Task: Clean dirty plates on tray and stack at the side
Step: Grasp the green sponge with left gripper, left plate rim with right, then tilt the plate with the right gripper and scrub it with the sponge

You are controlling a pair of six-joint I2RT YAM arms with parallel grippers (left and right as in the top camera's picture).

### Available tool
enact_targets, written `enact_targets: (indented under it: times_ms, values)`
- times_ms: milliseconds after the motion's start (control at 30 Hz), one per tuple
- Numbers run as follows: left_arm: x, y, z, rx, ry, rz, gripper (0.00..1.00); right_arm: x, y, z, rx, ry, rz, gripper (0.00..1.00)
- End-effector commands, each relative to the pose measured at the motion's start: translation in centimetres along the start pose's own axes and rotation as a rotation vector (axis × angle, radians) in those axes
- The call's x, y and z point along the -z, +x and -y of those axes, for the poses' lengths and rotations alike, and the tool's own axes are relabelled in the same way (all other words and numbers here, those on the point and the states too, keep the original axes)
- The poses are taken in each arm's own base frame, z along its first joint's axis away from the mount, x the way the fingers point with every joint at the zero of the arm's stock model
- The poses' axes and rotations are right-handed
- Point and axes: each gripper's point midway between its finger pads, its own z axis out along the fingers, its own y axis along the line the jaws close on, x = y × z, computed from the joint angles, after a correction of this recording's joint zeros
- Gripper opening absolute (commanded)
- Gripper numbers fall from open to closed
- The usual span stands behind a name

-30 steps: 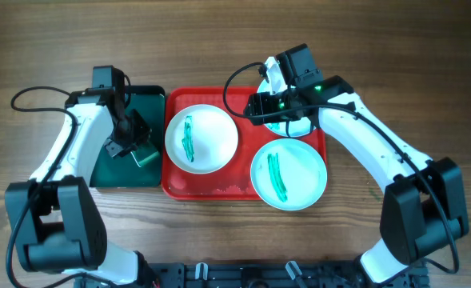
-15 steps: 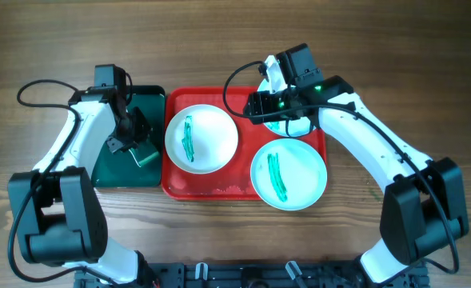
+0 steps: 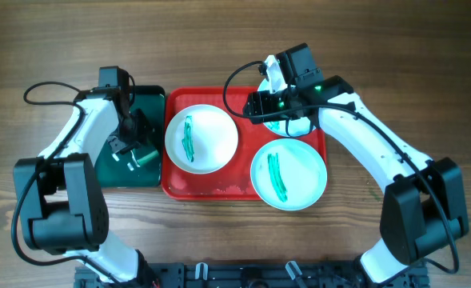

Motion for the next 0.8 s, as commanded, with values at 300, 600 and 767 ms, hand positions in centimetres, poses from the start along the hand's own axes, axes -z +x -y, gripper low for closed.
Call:
enact_targets:
  times_ms: [300, 600, 767]
  values:
    - [10.1, -3.9, 2.3, -0.077, 0.129, 0.208, 0.04, -4.3, 1.5, 0.4, -0.102, -0.028, -0.091, 0.51]
    - [11.7, -0.7, 5.8, -0.267, 0.234, 0.177, 0.04, -10.2, 5.5, -2.1, -0.156, -0.065, -0.222, 0.43]
    - [11.5, 0.8, 7.7, -0.333, 0.246, 0.168, 0.04, -10.6, 6.1, -1.5, -0.247, -0.002, -0.232, 0.07]
